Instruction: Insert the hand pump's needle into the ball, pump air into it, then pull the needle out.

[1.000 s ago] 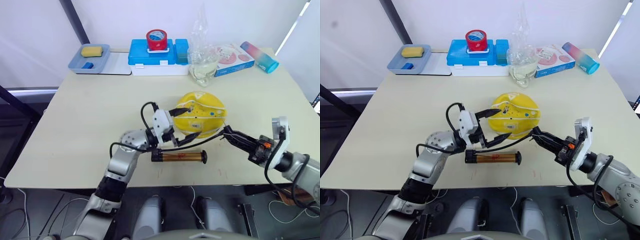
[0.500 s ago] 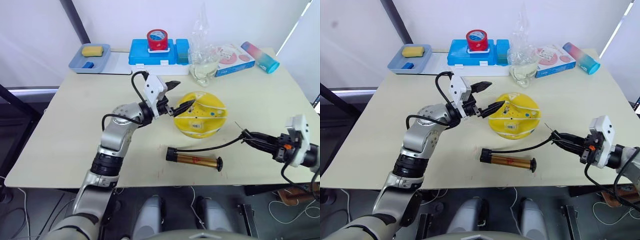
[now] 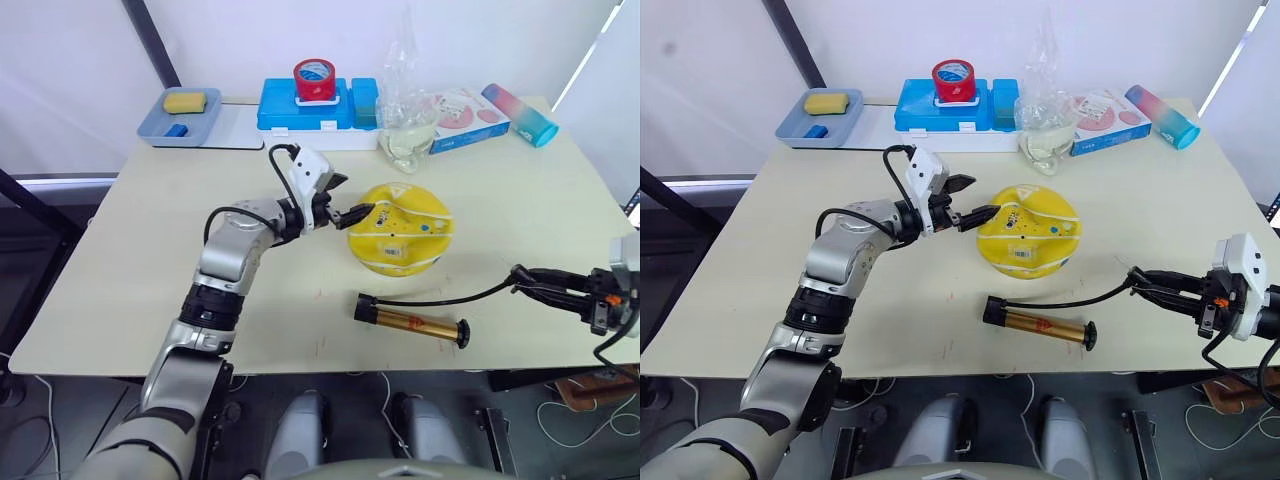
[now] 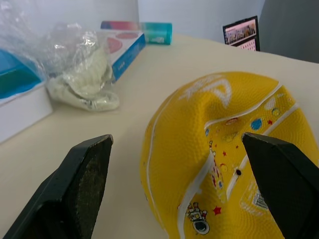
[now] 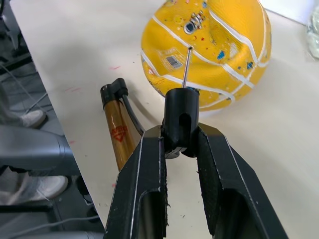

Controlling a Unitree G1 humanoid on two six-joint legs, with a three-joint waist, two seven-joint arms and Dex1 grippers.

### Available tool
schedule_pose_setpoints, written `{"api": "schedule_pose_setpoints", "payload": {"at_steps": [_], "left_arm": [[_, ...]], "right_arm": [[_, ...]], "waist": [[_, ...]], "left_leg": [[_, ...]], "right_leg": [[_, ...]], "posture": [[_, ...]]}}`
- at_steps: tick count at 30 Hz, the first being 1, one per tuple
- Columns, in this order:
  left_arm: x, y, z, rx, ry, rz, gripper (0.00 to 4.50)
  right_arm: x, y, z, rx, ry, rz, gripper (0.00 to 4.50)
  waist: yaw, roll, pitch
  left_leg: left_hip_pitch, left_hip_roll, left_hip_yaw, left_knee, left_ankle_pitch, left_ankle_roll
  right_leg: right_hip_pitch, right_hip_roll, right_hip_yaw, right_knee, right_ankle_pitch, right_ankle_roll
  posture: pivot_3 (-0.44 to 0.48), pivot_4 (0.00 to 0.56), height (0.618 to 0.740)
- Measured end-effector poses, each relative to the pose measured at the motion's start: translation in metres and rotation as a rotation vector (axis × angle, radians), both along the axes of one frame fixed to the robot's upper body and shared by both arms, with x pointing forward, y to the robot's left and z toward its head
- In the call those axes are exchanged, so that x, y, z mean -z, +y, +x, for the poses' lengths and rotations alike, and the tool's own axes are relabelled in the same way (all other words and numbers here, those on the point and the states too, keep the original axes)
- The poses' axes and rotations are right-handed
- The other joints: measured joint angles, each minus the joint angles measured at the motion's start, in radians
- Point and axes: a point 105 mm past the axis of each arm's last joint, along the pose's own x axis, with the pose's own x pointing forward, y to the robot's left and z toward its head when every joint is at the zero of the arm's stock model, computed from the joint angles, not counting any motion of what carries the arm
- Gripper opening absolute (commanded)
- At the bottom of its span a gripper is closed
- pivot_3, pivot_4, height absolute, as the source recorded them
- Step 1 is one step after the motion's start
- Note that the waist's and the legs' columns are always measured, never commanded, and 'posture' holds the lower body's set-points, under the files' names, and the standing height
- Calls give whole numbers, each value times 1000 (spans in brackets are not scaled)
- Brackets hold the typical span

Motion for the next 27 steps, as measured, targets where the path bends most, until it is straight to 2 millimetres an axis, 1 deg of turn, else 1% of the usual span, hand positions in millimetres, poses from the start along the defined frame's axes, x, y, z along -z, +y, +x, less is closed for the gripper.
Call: {"api": "schedule_pose_setpoints", "payload": {"at_steps": [4, 9, 11, 12, 13, 14, 15, 16, 17, 18, 22, 23, 24, 27], "left_arm": [[3, -5, 10, -23, 19, 18, 4425], [7, -12, 15, -40, 41, 18, 4425], [12, -16, 16, -46, 67, 10, 4425], [15, -17, 17, -49, 79, 8, 4045], [15, -17, 17, -50, 81, 8, 3931], [18, -18, 18, -62, 90, 8, 3693], [19, -19, 19, -66, 94, 7, 3247], [20, -20, 19, -68, 95, 5, 3019], [20, -21, 19, -71, 97, 3, 2570], [20, -23, 19, -74, 97, 1, 2310], [22, -23, 19, -94, 106, -9, 532], [24, -24, 18, -101, 115, -20, 172], [25, -25, 16, -105, 124, -31, 66], [25, -24, 15, -125, 132, -43, 66]], "right_arm": [[0, 2, 1, -6, -8, 3, 308], [2, 3, 2, -3, -10, -3, 308], [1, 4, 4, -3, -16, -4, 308], [1, 5, 4, -5, -19, -5, 308], [1, 5, 5, -5, -20, -5, 308], [1, 6, 5, -2, -25, 2, 308], [1, 7, 6, -2, -27, 8, 308], [2, 8, 6, -3, -26, 11, 308], [2, 10, 6, -7, -24, 12, 308], [3, 12, 7, -12, -26, 13, 308], [1, 15, 8, -10, -42, 20, 308], [2, 15, 8, -6, -50, 22, 308], [2, 16, 8, -4, -57, 27, 308], [2, 18, 10, 2, -72, 45, 308]], "waist": [[1, 0, 0], [-1, 0, 0], [-1, 0, 0], [-1, 0, 0], [-1, 0, 0], [-1, 0, 0], [-1, 0, 0], [-1, 0, 0], [-1, 0, 0], [-1, 0, 0], [-2, 0, 0], [-2, 0, 0], [-2, 0, 0], [-3, 0, 0]], "left_leg": [[0, 0, 0, 0, 0, 0], [0, 0, 0, 0, 0, 0], [0, 0, 0, 0, 0, 0], [0, 0, 0, 0, 0, 0], [0, 0, 0, 0, 0, 0], [0, 0, 0, 0, 0, 0], [0, 0, 0, 0, 0, 0], [0, 0, 0, 0, 0, 0], [0, 0, 0, 0, 0, 0], [0, 0, 0, 0, 0, 0], [0, 0, 0, 0, 0, 0], [0, 0, 0, 0, 0, 0], [0, 0, 0, 0, 0, 0], [0, 0, 0, 0, 0, 0]], "right_leg": [[0, 0, 0, 0, 0, 0], [0, 0, 0, 0, 0, 0], [0, 0, 0, 0, 0, 0], [0, 0, 0, 0, 0, 0], [0, 0, 0, 0, 0, 0], [0, 0, 0, 0, 0, 0], [0, 0, 0, 0, 0, 0], [0, 0, 0, 0, 0, 0], [0, 0, 0, 0, 1, 1], [0, 0, 0, 0, 1, 1], [0, 0, 0, 1, 1, 1], [0, 0, 0, 1, 1, 2], [0, 0, 0, 1, 1, 2], [0, 0, 0, 1, 1, 2]], "posture": [[0, 150, 739], [0, 150, 739], [0, 150, 739], [0, 150, 739], [0, 150, 739], [0, 150, 739], [0, 150, 739], [0, 150, 739], [0, 150, 739], [0, 150, 739], [0, 150, 739], [0, 150, 739], [0, 150, 739], [0, 150, 739]]}}
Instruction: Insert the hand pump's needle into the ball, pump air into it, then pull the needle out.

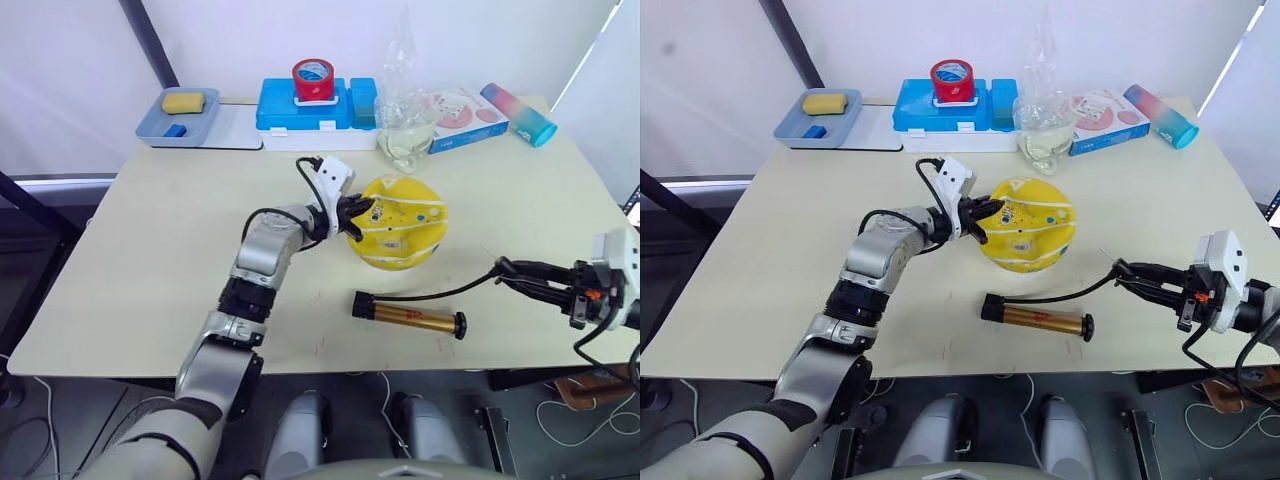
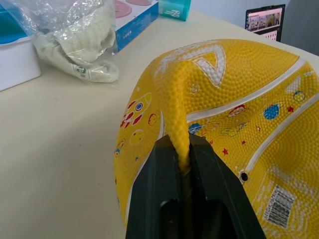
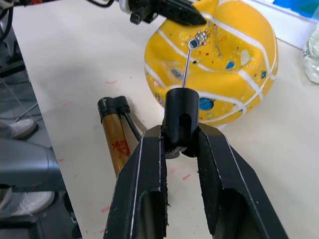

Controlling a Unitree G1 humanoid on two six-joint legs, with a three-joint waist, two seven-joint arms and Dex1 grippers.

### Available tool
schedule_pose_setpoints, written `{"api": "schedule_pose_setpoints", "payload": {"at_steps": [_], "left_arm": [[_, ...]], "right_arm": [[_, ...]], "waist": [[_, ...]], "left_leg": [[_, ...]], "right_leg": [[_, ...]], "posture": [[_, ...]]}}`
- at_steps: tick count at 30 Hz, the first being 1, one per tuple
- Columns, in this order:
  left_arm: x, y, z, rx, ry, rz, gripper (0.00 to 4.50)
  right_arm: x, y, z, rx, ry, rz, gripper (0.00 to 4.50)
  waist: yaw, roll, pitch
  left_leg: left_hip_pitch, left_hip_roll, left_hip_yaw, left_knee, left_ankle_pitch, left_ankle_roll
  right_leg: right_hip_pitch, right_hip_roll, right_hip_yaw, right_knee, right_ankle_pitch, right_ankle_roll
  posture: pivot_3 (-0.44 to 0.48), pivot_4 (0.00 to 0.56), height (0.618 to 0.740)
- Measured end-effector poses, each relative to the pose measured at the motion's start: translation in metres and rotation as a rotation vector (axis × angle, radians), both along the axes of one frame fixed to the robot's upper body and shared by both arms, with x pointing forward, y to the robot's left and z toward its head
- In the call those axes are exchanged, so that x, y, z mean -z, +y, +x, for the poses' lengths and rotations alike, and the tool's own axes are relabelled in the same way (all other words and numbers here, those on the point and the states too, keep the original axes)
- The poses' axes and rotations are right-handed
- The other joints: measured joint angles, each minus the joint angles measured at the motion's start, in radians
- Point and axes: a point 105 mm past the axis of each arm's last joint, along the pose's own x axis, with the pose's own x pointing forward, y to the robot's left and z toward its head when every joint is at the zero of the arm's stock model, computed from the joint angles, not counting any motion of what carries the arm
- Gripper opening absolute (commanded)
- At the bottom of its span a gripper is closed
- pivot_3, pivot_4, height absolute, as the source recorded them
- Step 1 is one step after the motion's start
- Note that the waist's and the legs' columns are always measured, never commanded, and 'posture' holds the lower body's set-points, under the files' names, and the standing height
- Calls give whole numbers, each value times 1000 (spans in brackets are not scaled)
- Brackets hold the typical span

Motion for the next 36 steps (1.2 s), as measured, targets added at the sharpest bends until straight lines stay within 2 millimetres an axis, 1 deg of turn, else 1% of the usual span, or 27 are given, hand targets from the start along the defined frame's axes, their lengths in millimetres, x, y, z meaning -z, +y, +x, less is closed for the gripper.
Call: {"api": "schedule_pose_setpoints", "payload": {"at_steps": [4, 8, 15, 19, 22, 26, 29, 31, 34, 36], "left_arm": [[-1, -1, -3, -41, -2, -4, 66], [-2, -3, -8, -91, 1, -9, 66], [-3, -5, -12, -176, 5, -11, 66], [-2, -9, -17, -207, 7, -28, 66], [-2, -11, -18, -228, 10, -37, 66], [-1, -12, -18, -243, 12, -47, 66], [-1, -14, -19, -239, 10, -53, 66], [0, -12, -19, -240, 0, -57, 66], [0, -13, -20, -232, -18, -56, 66], [1, -14, -20, -226, -31, -53, 66]], "right_arm": [[-6, 8, 2, -1, -41, 24, 308], [-6, 16, 4, 0, -55, 51, 308], [-2, 18, 12, 69, -45, 70, 308], [-3, 26, 16, 101, -18, 76, 308], [-4, 36, 20, 129, 29, 51, 308], [-9, 44, 30, 182, 68, -28, 308], [-9, 47, 34, 202, 100, -52, 308], [-7, 50, 38, 199, 143, -99, 308], [-11, 54, 47, 189, 177, -152, 308], [-15, 62, 52, 155, 205, -177, 308]], "waist": [[0, 0, 0], [1, 0, 0], [0, 0, 0], [0, 0, 0], [0, 0, 0], [1, 0, 0], [2, 0, 0], [1, 0, 0], [-1, 0, 0], [-1, 0, 0]], "left_leg": [[0, 0, 0, 0, 0, 0], [0, 0, 0, 0, 0, 0], [0, 0, 0, 0, 0, 0], [0, 0, 0, 0, 0, 0], [0, 0, 0, 0, 0, 0], [0, 0, -1, 1, 0, 0], [0, 0, -1, 1, 0, 0], [0, 0, 0, 1, 0, 0], [0, 0, 0, 2, 0, 0], [0, 0, -1, 2, 0, 0]], "right_leg": [[0, 0, 0, 1, 0, 0], [0, 0, 0, 1, 0, 0], [0, 0, 0, 1, 0, 0], [0, 0, 0, 1, 0, 0], [0, 0, 0, 2, 0, 0], [-1, 0, 0, 4, -1, -2], [-1, 0, 0, 5, -1, -3], [-1, 0, 1, 5, -1, -3], [-2, 0, 2, 6, -2, -5], [-2, 0, 2, 7, -2, -5]], "posture": [[0, 150, 739], [0, 150, 739], [0, 150, 739], [0, 150, 739], [0, 150, 739], [0, 150, 739], [0, 150, 739], [0, 150, 739], [0, 150, 739], [0, 150, 739]]}}
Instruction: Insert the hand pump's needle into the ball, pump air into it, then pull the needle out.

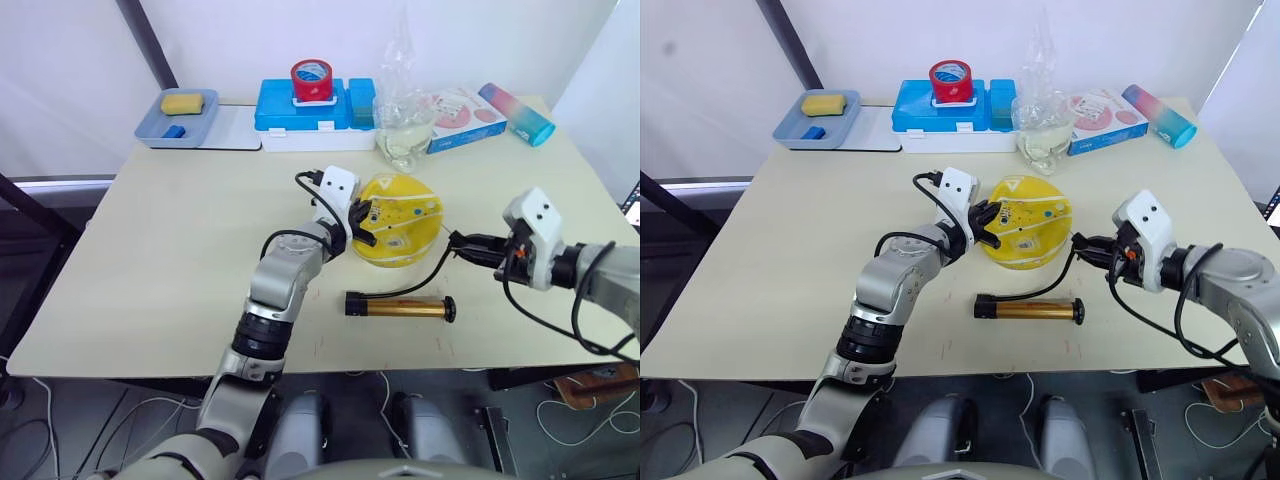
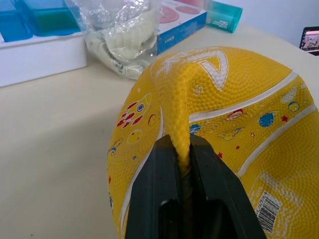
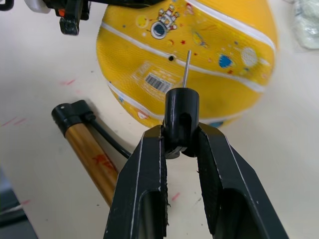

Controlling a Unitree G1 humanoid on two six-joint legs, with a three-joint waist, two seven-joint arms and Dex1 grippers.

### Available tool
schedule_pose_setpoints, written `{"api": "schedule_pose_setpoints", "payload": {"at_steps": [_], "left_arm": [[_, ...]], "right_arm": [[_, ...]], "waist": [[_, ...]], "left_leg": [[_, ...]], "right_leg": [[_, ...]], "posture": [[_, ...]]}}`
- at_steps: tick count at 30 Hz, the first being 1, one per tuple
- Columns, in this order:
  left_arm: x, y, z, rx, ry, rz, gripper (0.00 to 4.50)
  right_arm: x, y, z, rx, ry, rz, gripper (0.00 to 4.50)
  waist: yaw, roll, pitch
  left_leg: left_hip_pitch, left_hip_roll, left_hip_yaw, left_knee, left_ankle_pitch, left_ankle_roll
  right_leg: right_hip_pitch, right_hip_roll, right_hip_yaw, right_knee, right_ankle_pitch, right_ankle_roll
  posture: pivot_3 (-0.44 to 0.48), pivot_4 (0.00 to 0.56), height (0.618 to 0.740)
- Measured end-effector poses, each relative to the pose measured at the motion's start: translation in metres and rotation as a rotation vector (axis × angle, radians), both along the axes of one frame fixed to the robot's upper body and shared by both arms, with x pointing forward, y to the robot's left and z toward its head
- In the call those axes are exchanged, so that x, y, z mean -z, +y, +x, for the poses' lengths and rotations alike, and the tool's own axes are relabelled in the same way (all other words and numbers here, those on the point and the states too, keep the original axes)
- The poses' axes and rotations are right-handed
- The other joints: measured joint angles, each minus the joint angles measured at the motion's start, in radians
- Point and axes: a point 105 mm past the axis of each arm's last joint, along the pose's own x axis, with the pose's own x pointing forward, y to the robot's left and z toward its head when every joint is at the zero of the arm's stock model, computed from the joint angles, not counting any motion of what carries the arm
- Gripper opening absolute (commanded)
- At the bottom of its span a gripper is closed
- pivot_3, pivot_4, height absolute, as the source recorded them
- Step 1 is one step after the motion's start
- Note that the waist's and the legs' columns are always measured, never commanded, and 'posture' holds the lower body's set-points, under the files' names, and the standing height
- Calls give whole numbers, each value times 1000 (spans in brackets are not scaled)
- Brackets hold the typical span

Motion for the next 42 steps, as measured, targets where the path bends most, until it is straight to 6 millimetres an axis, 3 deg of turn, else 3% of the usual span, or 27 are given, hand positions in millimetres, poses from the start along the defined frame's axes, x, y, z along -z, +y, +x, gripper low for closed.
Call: {"api": "schedule_pose_setpoints", "payload": {"at_steps": [9, 18, 25, 42], "left_arm": [[4, 1, -1, 10, -62, 14, 66], [6, 1, -2, 11, -88, 14, 66], [7, 2, -1, 18, -94, 13, 66], [7, 2, -2, 35, -108, 28, 66]], "right_arm": [[-14, 30, 29, -24, 150, -58, 308], [-13, 52, 34, 13, 340, -116, 308], [0, 58, 38, 69, 472, -138, 308], [10, 55, 53, 152, 514, -145, 308]], "waist": [[-1, 0, 0], [-2, 0, 0], [-1, 0, 0], [-4, 0, 0]], "left_leg": [[0, 0, 0, 0, 0, 0], [0, 0, 0, 0, 0, 0], [-1, 0, 0, 0, 0, 0], [-1, 0, 0, 0, 0, 0]], "right_leg": [[-1, 0, 0, 1, 1, 1], [-1, -1, 0, 3, 2, 2], [-2, -1, 0, 4, 2, 2], [-2, 0, 0, 4, 2, 2]], "posture": [[0, 150, 739], [0, 150, 739], [0, 150, 739], [0, 150, 739]]}}
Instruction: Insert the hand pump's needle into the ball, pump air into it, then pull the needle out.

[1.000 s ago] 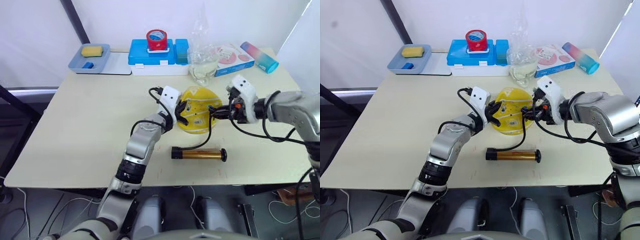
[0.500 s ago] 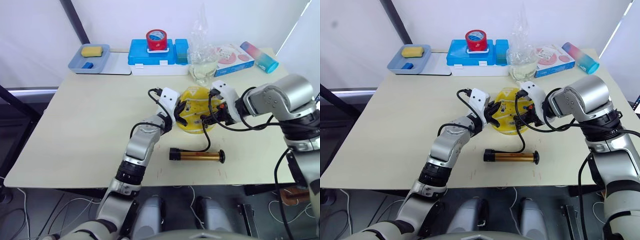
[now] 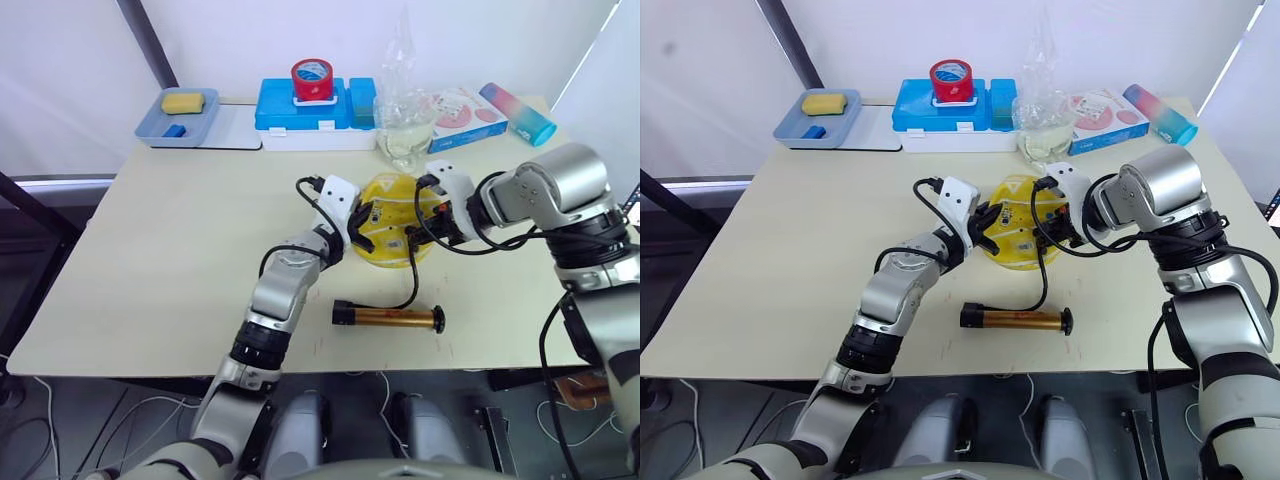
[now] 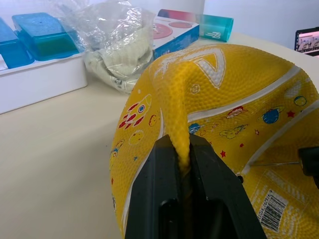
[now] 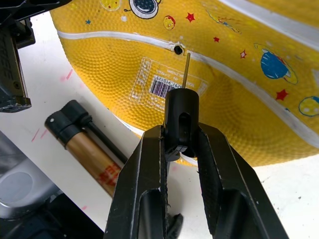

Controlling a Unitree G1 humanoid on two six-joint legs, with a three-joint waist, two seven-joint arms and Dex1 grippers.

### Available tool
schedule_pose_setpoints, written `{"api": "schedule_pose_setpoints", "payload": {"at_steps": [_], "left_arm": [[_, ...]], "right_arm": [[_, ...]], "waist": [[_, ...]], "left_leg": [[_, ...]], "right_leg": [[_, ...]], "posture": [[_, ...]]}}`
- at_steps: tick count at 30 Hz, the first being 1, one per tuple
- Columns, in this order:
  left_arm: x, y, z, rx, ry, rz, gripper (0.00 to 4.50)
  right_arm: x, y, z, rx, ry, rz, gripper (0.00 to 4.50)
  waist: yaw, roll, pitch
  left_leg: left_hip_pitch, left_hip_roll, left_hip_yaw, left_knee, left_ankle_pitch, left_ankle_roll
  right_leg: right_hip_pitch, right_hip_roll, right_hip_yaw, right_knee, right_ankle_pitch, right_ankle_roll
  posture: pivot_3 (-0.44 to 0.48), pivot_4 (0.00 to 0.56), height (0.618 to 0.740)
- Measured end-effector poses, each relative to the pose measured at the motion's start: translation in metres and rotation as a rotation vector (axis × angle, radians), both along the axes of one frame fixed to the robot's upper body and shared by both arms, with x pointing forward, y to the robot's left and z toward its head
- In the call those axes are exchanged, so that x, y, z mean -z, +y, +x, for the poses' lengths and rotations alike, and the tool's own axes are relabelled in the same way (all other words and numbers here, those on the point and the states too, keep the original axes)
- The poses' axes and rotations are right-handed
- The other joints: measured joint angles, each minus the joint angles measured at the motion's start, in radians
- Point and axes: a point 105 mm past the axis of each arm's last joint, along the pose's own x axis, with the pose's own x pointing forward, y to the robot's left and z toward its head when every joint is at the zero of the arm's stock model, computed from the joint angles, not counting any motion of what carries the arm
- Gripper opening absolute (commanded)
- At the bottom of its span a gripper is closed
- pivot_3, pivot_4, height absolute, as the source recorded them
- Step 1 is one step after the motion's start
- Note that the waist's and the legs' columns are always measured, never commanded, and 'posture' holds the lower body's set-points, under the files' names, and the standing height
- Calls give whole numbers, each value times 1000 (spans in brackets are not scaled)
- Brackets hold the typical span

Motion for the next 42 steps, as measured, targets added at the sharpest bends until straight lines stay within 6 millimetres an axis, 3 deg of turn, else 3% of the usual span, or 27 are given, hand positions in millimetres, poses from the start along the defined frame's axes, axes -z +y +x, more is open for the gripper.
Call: {"api": "schedule_pose_setpoints", "payload": {"at_steps": [42], "left_arm": [[2, 3, 2, -8, -19, 13, 66]], "right_arm": [[2, 6, 6, -15, -18, 21, 308]], "waist": [[0, 0, 0]], "left_leg": [[0, 0, 0, 0, 0, 0]], "right_leg": [[0, 0, 0, 0, 0, 0]], "posture": [[0, 150, 739]]}}
